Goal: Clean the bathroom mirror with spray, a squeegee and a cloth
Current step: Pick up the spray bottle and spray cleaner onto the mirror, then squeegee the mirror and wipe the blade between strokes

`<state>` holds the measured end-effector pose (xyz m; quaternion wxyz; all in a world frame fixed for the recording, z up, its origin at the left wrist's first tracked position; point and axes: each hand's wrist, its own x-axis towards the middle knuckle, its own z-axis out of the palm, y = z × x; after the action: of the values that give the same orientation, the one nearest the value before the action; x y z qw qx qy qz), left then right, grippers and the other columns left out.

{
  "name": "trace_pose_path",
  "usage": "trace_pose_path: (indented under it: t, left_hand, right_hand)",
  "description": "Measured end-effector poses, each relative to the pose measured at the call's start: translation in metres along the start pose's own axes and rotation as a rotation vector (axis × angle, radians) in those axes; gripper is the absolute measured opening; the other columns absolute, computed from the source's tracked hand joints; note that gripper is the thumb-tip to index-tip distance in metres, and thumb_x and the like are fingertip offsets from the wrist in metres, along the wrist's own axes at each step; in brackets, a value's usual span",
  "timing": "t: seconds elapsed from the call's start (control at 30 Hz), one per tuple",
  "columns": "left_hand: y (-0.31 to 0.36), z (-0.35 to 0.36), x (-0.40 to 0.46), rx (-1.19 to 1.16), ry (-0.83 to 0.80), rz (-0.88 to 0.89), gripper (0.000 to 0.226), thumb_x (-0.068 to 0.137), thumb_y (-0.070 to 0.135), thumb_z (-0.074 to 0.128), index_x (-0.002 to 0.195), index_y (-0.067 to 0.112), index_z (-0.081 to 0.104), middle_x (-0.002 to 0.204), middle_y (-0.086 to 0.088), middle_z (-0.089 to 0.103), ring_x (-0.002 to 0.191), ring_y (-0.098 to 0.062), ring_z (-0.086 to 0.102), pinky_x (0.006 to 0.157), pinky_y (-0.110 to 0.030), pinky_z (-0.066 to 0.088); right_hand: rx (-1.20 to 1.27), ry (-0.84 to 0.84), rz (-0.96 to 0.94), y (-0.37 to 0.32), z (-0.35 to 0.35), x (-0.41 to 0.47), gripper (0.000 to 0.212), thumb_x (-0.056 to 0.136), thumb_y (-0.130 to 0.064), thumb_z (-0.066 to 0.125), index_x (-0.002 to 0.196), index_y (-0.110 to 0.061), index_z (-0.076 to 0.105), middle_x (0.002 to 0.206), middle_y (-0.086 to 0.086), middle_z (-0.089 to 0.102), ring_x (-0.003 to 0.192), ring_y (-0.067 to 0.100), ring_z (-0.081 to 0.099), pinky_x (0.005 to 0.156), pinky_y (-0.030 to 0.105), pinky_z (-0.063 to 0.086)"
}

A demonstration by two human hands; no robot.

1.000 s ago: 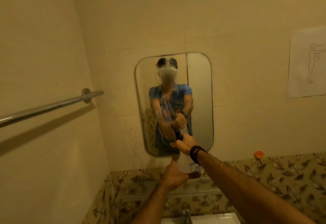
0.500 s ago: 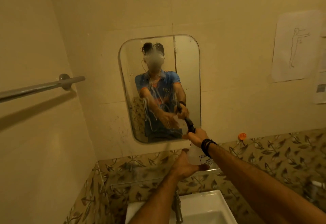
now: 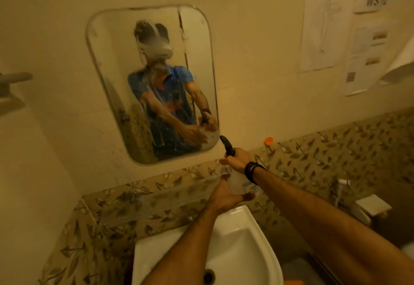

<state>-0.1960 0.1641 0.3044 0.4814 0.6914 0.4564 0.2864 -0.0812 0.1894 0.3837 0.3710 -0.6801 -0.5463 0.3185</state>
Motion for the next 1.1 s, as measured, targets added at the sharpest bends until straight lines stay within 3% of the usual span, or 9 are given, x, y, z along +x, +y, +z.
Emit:
trace_pose_path:
  t: [0.17, 0.27, 0.33, 0.47, 0.53, 0.7, 0.9, 1.0, 1.1]
  left_hand:
    - [-0.019, 0.040, -0.007, -0.009, -0.082, -0.046, 0.073, 0.070, 0.030, 0.092, 0.124, 0.029, 0.041, 0.110, 0.019, 0.056, 0.094, 0.004, 0.057, 0.059, -0.003, 0.047]
    - [-0.038, 0.075, -0.013, 0.021, -0.131, -0.089, 0.078, 0.075, 0.034, 0.089, 0.138, 0.018, 0.045, 0.126, 0.005, 0.058, 0.105, -0.011, 0.058, 0.075, -0.016, 0.049]
    - [-0.049, 0.096, -0.015, 0.066, -0.167, -0.116, 0.077, 0.077, 0.037, 0.086, 0.140, 0.016, 0.047, 0.130, 0.000, 0.060, 0.112, -0.019, 0.060, 0.088, -0.029, 0.053]
    - [-0.071, 0.148, -0.018, 0.096, -0.267, -0.205, 0.083, 0.075, 0.043, 0.086, 0.143, 0.016, 0.045, 0.121, -0.003, 0.062, 0.091, -0.008, 0.060, 0.066, -0.015, 0.048]
    - [-0.081, 0.174, -0.018, 0.108, -0.318, -0.264, 0.091, 0.075, 0.046, 0.085, 0.148, 0.015, 0.040, 0.117, -0.002, 0.059, 0.097, -0.012, 0.059, 0.077, -0.022, 0.047]
    - [-0.113, 0.240, -0.012, 0.098, -0.428, -0.389, 0.083, 0.077, 0.039, 0.085, 0.145, 0.016, 0.043, 0.121, -0.006, 0.064, 0.109, -0.021, 0.063, 0.090, -0.034, 0.052]
    - [-0.166, 0.308, -0.007, 0.142, -0.572, -0.438, 0.062, 0.081, 0.035, 0.082, 0.127, 0.023, 0.043, 0.101, 0.010, 0.055, 0.100, -0.017, 0.059, 0.070, -0.021, 0.048]
    - [-0.193, 0.328, 0.000, 0.147, -0.567, -0.463, 0.075, 0.085, 0.036, 0.078, 0.145, 0.020, 0.037, 0.108, 0.008, 0.052, 0.101, -0.013, 0.057, 0.071, -0.019, 0.045]
    - [-0.222, 0.342, 0.008, 0.156, -0.517, -0.509, 0.083, 0.087, 0.033, 0.077, 0.153, 0.015, 0.031, 0.131, -0.004, 0.055, 0.109, -0.015, 0.055, 0.085, -0.027, 0.046]
  right_hand:
    - [0.076, 0.087, 0.012, 0.054, -0.011, -0.027, 0.020, 0.096, -0.017, 0.058, 0.112, -0.004, 0.061, 0.080, 0.013, 0.058, 0.062, 0.022, 0.050, 0.055, 0.023, 0.044]
    - [0.144, 0.118, 0.057, 0.099, -0.019, -0.047, 0.032, 0.093, -0.018, 0.066, 0.122, -0.006, 0.060, 0.100, 0.025, 0.065, 0.086, 0.037, 0.062, 0.075, 0.043, 0.050]
    - [0.173, 0.149, 0.097, 0.124, -0.026, -0.059, 0.034, 0.090, -0.024, 0.070, 0.119, -0.007, 0.061, 0.099, 0.019, 0.066, 0.081, 0.029, 0.063, 0.071, 0.039, 0.047]
    - [0.212, 0.226, 0.221, 0.188, -0.047, -0.078, 0.037, 0.091, -0.023, 0.069, 0.118, 0.000, 0.062, 0.100, 0.027, 0.066, 0.085, 0.039, 0.063, 0.077, 0.049, 0.051]
    - [0.232, 0.231, 0.298, 0.222, -0.056, -0.087, 0.033, 0.092, -0.021, 0.068, 0.113, 0.004, 0.062, 0.090, 0.028, 0.064, 0.076, 0.037, 0.060, 0.073, 0.049, 0.049]
    - [0.268, 0.314, 0.463, 0.309, -0.066, -0.099, 0.029, 0.091, -0.021, 0.069, 0.068, -0.011, 0.054, 0.061, 0.005, 0.050, 0.059, 0.019, 0.050, 0.063, 0.036, 0.041]
    - [0.268, 0.299, 0.545, 0.409, -0.042, -0.093, 0.025, 0.090, -0.030, 0.070, 0.071, -0.020, 0.057, 0.071, 0.006, 0.060, 0.073, 0.025, 0.061, 0.075, 0.045, 0.050]
    - [0.210, 0.222, 0.534, 0.451, -0.030, -0.081, 0.016, 0.089, -0.037, 0.069, 0.080, -0.026, 0.064, 0.085, 0.002, 0.067, 0.091, 0.026, 0.064, 0.088, 0.049, 0.050]
    - [0.233, 0.184, 0.546, 0.488, -0.018, -0.068, 0.014, 0.089, -0.030, 0.071, 0.090, -0.016, 0.070, 0.076, -0.001, 0.057, 0.082, 0.021, 0.057, 0.080, 0.039, 0.048]
